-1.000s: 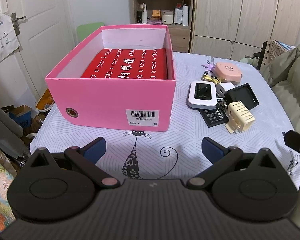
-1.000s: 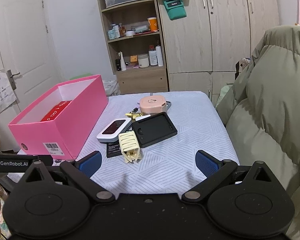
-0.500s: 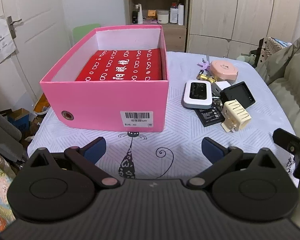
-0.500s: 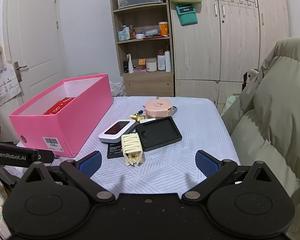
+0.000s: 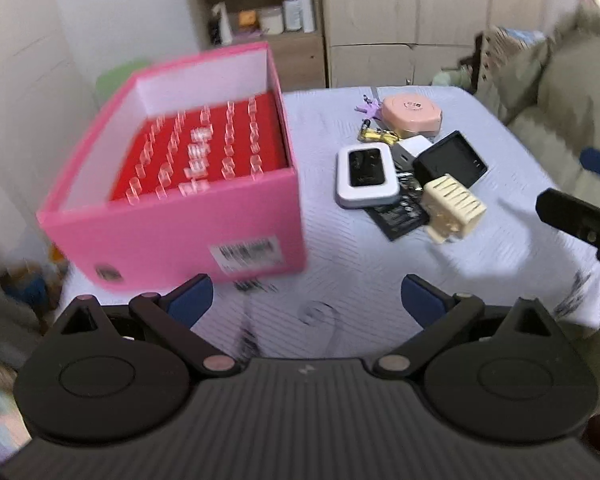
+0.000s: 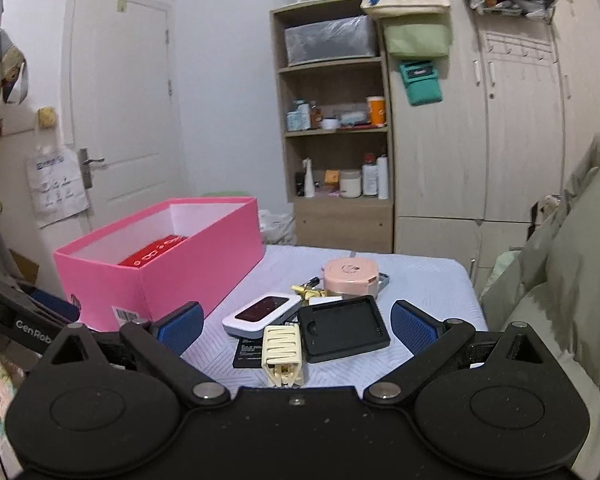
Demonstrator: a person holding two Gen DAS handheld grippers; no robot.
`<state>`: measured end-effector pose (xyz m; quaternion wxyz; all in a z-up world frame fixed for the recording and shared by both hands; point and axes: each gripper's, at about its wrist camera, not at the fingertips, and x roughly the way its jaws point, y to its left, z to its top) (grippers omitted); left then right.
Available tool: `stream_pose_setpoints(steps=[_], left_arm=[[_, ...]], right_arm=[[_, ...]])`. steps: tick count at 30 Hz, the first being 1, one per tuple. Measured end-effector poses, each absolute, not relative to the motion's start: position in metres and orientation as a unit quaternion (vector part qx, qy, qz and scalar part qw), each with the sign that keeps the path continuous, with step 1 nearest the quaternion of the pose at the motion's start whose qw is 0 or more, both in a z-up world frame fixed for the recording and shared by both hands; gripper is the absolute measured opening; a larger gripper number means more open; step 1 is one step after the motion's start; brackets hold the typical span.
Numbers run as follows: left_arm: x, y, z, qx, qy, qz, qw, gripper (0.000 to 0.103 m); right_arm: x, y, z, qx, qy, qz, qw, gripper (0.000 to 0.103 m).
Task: Organize rigid objects
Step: 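Grasp the cream plastic phone stand with the right gripper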
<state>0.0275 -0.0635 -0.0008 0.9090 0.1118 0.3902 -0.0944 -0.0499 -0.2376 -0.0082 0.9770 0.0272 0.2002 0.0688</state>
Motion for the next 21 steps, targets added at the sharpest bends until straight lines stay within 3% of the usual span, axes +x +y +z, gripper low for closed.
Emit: stream_pose_setpoints(steps=[6, 13, 21], left_arm=[[0.044, -0.047, 0.023, 0.191, 0.357, -0.095, 0.91, 0.103], [0.087, -0.012, 0.042, 0.141, 0.408, -0.164, 0.887, 0.1], [0.132, 0.04, 0.077, 0.16, 0.405, -0.099, 0.895, 0.1]], right_arm=[[-0.026, -0.238, -0.013, 0.017, 0.252, 0.116, 0.961, 0.101], [0.008, -0.234, -0.033, 0.031, 0.315, 0.155, 0.936, 0.083], [0.034, -0.216, -0.049, -0.017, 0.332, 0.138, 0.933, 0.083]])
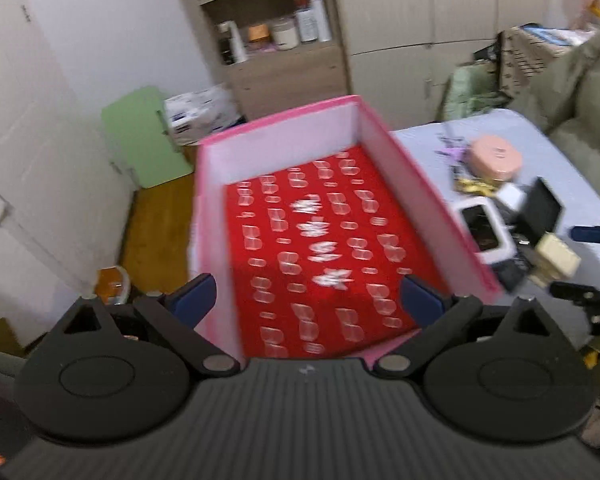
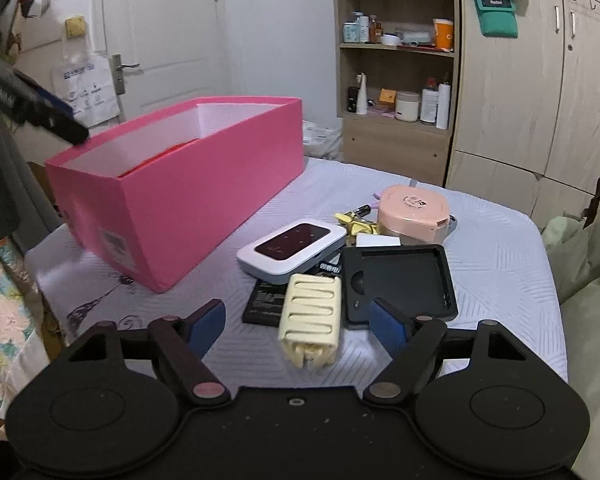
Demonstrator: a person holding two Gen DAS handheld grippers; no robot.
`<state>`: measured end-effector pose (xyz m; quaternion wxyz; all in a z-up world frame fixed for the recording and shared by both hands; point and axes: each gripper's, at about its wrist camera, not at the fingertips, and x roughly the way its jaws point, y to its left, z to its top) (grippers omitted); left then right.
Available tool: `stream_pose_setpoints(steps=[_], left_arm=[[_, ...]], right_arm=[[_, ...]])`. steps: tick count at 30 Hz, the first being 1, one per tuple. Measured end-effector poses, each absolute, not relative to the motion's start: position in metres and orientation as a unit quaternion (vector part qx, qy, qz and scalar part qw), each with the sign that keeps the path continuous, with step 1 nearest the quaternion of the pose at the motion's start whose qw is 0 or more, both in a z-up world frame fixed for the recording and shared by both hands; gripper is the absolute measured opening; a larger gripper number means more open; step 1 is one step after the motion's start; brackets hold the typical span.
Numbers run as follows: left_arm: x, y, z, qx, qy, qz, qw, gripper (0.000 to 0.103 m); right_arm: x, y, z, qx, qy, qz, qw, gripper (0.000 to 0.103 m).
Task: Organize rigid objects
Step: 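Grasp the cream plastic phone stand with the right gripper, then carry the phone stand into the pink box and open the right gripper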
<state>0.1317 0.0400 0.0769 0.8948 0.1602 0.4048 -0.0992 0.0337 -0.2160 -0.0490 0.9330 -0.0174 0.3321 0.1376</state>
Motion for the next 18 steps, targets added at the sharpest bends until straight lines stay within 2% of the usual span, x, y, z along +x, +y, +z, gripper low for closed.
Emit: stream_pose_setpoints(steps=[2, 3, 5, 7, 8, 14, 15, 16, 18], left_arm=[[0.146, 0.051, 0.078, 0.163, 0.415, -0.086, 0.891, 0.1], [0.153, 0.057, 0.077, 0.162, 0.42, -0.08, 0.889, 0.099], [0.168, 0.07, 0.073, 0.16, 0.429, -0.066, 0.887, 0.098], [0.183, 0.081, 0.066, 0.158, 0.439, -0.052, 0.883, 0.091], [0.19, 0.088, 0.061, 0.156, 0.446, -0.047, 0.88, 0.09], [0.235, 0.113, 0.031, 0.123, 0.489, -0.048, 0.862, 0.056], [0.241, 0.115, 0.026, 0.119, 0.495, -0.051, 0.859, 0.045], [0.247, 0.116, 0.02, 0.118, 0.501, -0.053, 0.856, 0.028], [0.254, 0.121, 0.012, 0.101, 0.515, -0.065, 0.849, 0.016]], right_arm=[[0.041, -0.219, -0.05, -0.004, 0.339, 0.134, 0.931, 0.082], [0.044, -0.22, -0.051, 0.004, 0.341, 0.132, 0.931, 0.079], [0.049, -0.221, -0.054, 0.012, 0.35, 0.131, 0.927, 0.065], [0.053, -0.22, -0.057, 0.011, 0.357, 0.128, 0.925, 0.044], [0.055, -0.218, -0.059, 0.011, 0.358, 0.128, 0.925, 0.039], [0.06, -0.217, -0.049, 0.02, 0.347, 0.12, 0.93, 0.038], [0.061, -0.218, -0.046, 0.026, 0.346, 0.122, 0.93, 0.038], [0.063, -0.219, -0.042, 0.033, 0.344, 0.125, 0.93, 0.038], [0.067, -0.219, -0.036, 0.045, 0.341, 0.133, 0.929, 0.038]])
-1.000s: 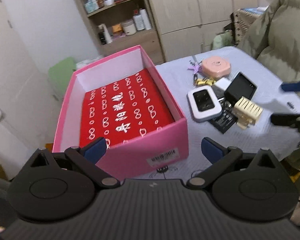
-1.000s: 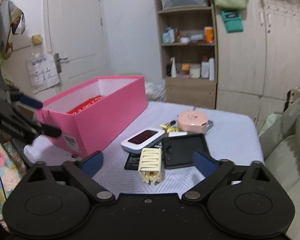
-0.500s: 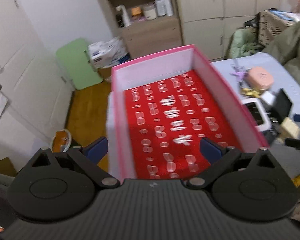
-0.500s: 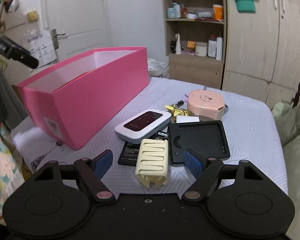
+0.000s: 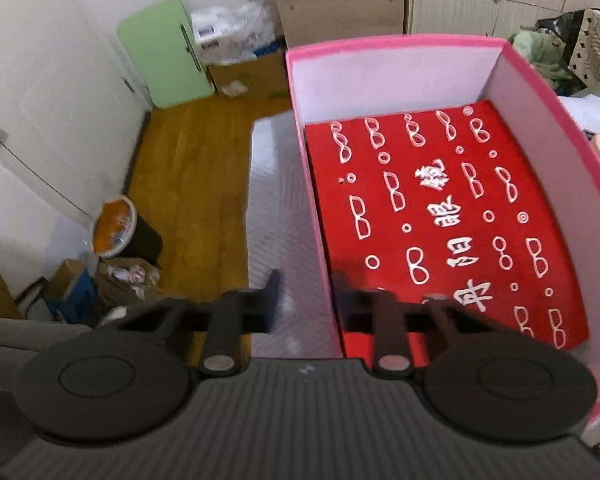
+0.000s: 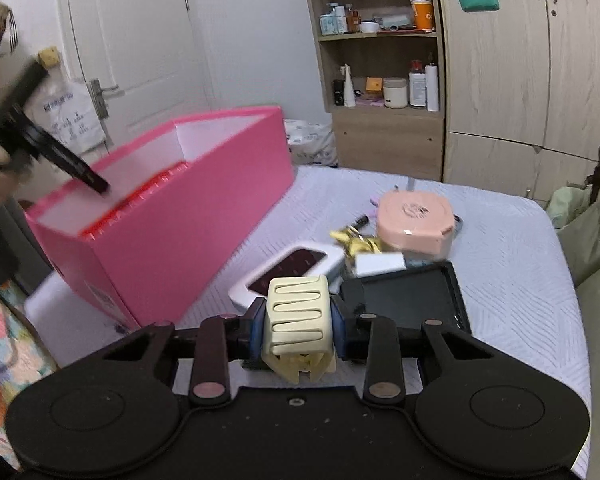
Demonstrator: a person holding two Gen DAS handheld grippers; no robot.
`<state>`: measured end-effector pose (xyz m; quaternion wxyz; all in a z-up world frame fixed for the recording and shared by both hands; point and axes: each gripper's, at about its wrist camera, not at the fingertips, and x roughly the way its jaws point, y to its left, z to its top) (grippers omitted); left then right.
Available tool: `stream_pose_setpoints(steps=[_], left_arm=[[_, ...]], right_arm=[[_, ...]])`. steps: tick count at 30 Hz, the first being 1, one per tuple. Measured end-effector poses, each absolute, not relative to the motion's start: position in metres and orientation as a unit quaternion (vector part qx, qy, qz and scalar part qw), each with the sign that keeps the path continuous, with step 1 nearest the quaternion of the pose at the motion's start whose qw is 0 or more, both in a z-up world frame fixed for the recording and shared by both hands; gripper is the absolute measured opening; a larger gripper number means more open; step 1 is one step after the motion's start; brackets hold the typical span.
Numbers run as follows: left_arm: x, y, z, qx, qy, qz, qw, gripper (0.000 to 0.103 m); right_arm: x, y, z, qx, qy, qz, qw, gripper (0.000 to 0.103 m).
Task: Organize rigid objects
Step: 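Carry the phone stand into the pink box and open the right gripper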
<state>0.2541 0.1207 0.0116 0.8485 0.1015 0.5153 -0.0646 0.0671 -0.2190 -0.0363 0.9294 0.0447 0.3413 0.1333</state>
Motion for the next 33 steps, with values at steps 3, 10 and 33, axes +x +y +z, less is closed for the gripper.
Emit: stream_pose_setpoints(steps=[3, 10, 33], left_arm=[[0.249, 0.123, 0.01, 0.087, 0.511, -0.094, 0.85, 0.006], [0.231, 0.111, 0.008, 0.134, 0.483, -0.107, 0.859, 0.007], [0.216, 0.098, 0.011, 0.162, 0.487, -0.134, 0.848, 0.007]], right_arm=[[0.072, -0.217, -0.027, 0.058, 0.334, 0.147, 0.929, 0.038], [0.099, -0.209, 0.001, 0.098, 0.314, 0.198, 0.923, 0.038], [0.32, -0.035, -0.022, 0.12, 0.526, 0.257, 0.802, 0.038]])
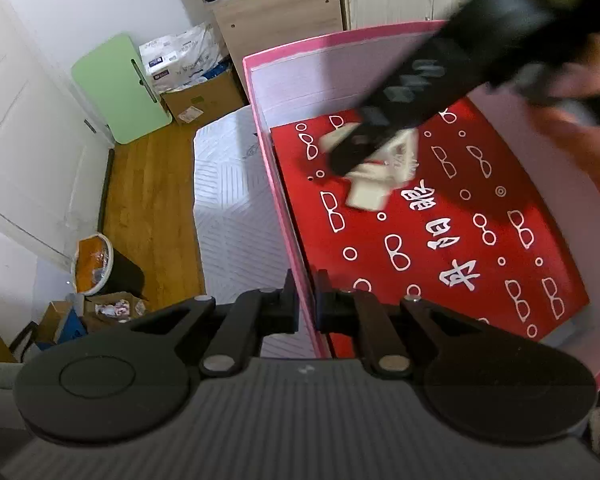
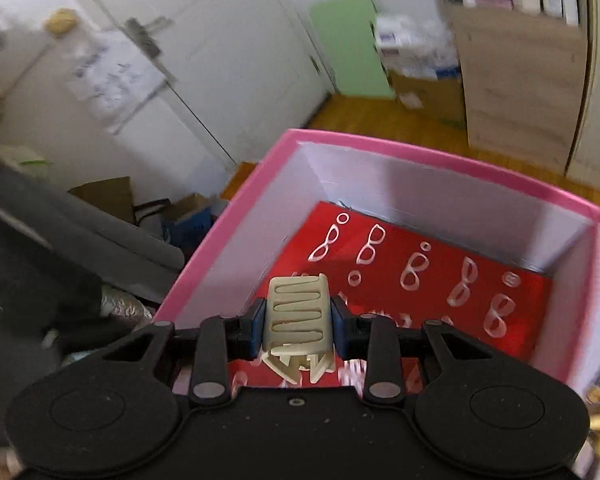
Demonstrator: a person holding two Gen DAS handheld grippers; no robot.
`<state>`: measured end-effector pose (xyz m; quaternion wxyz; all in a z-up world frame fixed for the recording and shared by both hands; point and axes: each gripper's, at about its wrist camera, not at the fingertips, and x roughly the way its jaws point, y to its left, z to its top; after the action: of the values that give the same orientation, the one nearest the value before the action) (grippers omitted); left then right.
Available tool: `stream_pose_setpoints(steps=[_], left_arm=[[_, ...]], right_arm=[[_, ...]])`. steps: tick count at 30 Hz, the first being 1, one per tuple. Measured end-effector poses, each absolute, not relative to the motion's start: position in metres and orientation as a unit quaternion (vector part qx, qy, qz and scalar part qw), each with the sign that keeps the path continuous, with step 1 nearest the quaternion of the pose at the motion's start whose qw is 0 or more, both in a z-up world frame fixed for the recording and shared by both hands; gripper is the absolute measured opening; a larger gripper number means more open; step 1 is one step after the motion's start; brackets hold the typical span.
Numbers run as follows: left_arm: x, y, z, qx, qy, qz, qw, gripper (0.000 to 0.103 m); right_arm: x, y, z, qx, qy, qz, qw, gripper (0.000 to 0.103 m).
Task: Organize rigid objects
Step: 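Carry the phone stand into the pink box and open the right gripper, then grasp the black phone case with the right gripper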
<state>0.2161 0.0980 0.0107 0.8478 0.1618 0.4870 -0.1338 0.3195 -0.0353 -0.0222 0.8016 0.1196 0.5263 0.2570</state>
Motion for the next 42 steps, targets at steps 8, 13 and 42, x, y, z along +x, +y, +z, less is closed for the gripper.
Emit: stream_pose_setpoints(steps=[8, 13, 42], left_arm=[[0.217, 0.105, 0.009, 0.137, 0.488, -0.142, 0.85, 0.007], [0.217, 0.104, 0.01, 0.13, 0.487, -0.144, 0.852, 0.008], [0.217, 0.114, 0.008, 0.089, 0.486, -0.135, 0.859, 0.008]], right_arm=[[0.356, -0.022, -0.061, 0.183, 0.589, 0.267, 0.741, 0.037], [0.358, -0.022, -0.075, 0.205, 0.601, 0.262, 0.727, 0.037], [0.232, -0.168, 0.042, 0.079, 0.432, 0.266, 0.858, 0.074]])
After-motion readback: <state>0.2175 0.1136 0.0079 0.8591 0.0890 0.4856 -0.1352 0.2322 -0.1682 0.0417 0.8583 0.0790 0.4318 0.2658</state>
